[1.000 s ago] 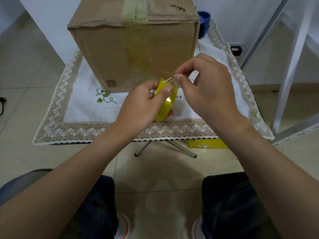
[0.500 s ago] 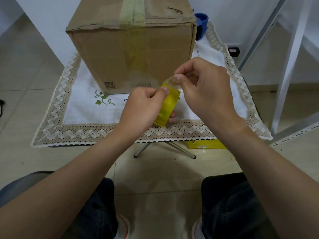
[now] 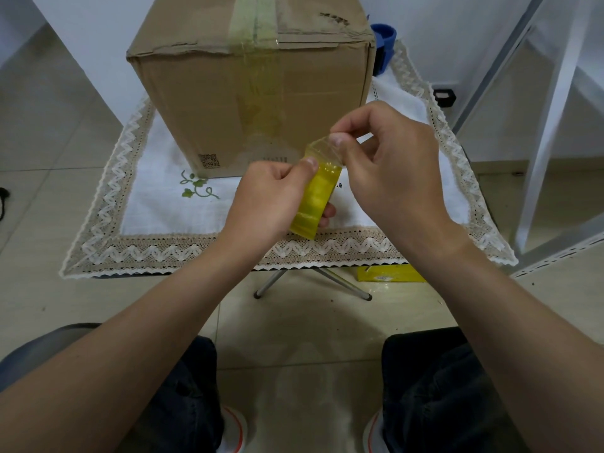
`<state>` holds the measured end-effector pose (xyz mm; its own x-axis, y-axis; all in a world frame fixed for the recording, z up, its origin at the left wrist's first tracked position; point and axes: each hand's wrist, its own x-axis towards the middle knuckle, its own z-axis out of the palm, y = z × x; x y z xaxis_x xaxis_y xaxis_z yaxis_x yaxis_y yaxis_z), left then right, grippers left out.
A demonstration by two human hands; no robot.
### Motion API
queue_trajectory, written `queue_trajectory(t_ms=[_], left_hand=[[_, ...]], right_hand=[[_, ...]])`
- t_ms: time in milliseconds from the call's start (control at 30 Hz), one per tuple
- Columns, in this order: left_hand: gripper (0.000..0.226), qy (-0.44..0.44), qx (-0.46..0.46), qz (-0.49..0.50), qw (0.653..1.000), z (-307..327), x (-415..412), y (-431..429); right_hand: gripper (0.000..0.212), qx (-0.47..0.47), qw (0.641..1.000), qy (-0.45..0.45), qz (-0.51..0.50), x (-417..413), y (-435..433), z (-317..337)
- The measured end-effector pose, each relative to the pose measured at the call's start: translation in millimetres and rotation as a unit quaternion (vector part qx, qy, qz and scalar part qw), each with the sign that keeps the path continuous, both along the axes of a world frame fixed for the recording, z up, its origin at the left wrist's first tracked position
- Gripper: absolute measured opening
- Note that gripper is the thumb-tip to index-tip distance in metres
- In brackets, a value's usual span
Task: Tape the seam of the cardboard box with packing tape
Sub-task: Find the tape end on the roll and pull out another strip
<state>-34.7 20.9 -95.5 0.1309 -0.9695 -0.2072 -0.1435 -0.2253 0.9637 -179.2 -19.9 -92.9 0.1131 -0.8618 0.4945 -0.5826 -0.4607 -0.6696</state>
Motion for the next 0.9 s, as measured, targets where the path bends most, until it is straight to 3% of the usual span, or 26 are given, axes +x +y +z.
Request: queue_trajectory(t_ms=[433, 567, 733, 900], left_hand=[[0.047, -0.019, -0.015, -0.001, 1.000, -2, -5, 2], [0.054, -0.066, -0.055, -0.012, 0.996, -5, -12, 8], [0.055, -0.034, -0.066, -0.008, 0.997, -9, -11, 6], [0.071, -0.140, -0.090, -0.020, 0.986, -20, -7, 3]], right_hand=[[0.003, -0.006, 1.000, -0.019, 0.002, 2, 2, 3], [0.003, -0.030, 0.999, -0.010, -0.005, 0, 3, 6], [0.003, -0.049, 0.999, -0.011, -0.009, -3, 3, 8], [0.003, -0.044, 0.999, -0.013, -0.006, -2, 1, 4]])
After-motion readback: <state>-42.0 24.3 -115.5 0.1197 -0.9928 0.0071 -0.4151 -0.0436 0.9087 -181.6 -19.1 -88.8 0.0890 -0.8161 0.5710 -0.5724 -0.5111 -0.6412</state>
